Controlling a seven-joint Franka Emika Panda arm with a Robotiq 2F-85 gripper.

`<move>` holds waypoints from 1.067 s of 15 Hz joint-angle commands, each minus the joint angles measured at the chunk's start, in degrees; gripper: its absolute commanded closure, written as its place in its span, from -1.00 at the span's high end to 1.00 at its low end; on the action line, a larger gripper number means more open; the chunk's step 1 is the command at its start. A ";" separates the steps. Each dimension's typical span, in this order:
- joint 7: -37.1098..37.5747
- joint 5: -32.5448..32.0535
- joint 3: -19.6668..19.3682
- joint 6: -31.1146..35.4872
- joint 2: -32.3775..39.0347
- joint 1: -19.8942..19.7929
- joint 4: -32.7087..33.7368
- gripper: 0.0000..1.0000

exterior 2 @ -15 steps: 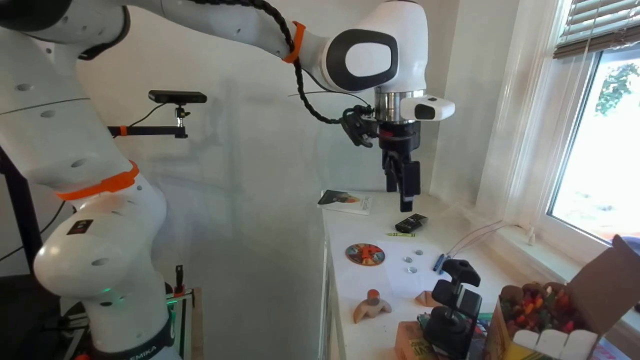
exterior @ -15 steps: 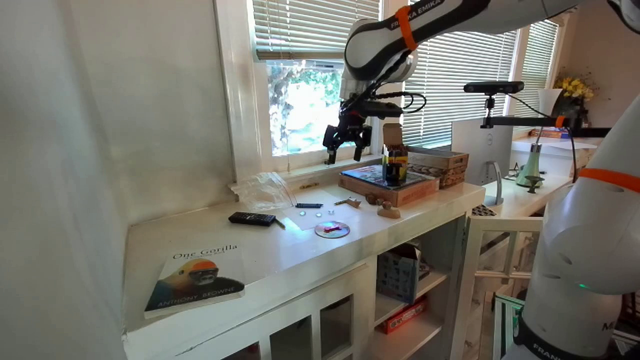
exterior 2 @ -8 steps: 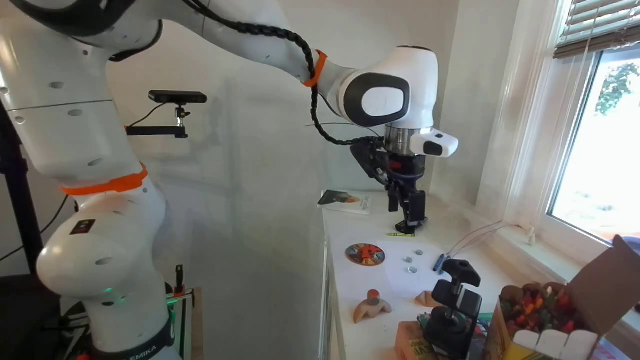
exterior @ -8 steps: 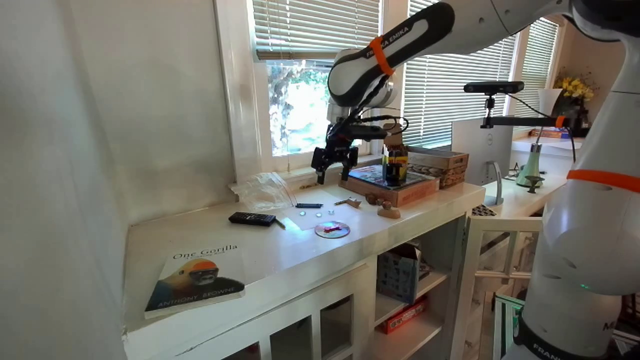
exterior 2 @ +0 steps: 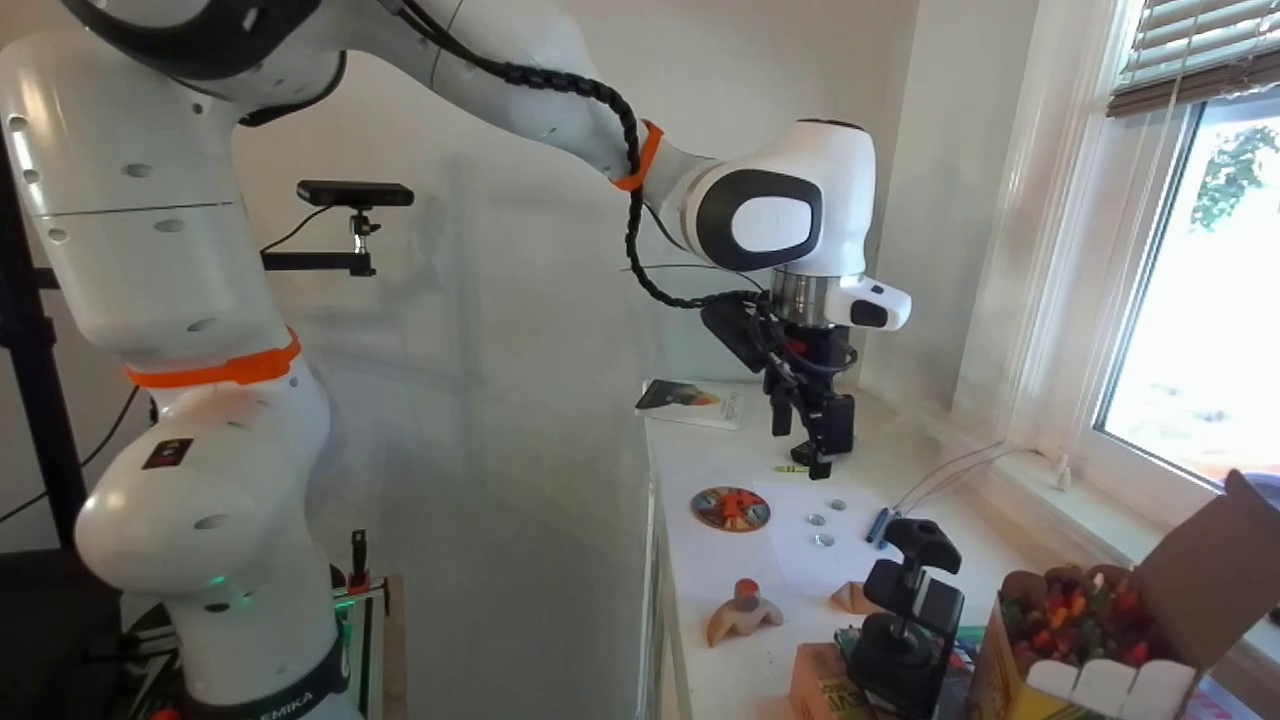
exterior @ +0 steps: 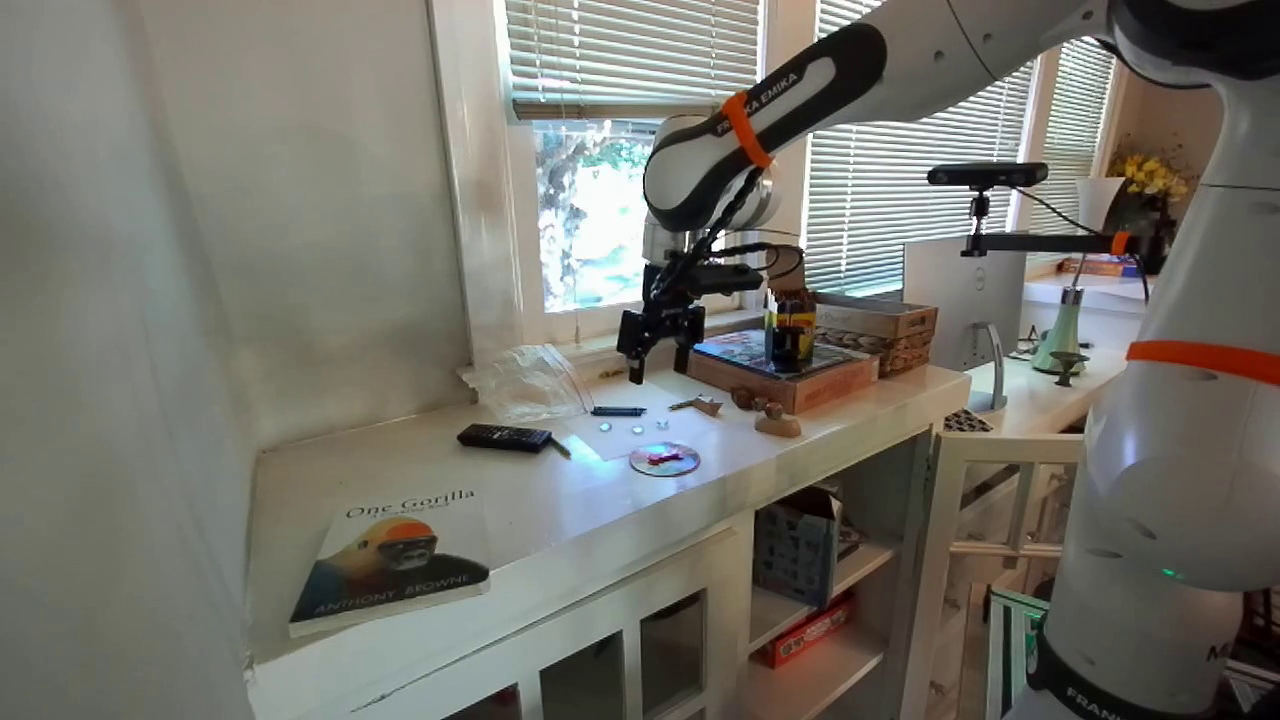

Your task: Move one clear object to the left.

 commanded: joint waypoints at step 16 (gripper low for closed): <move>-1.01 1.15 0.88 4.01 13.06 0.92 8.68 -0.07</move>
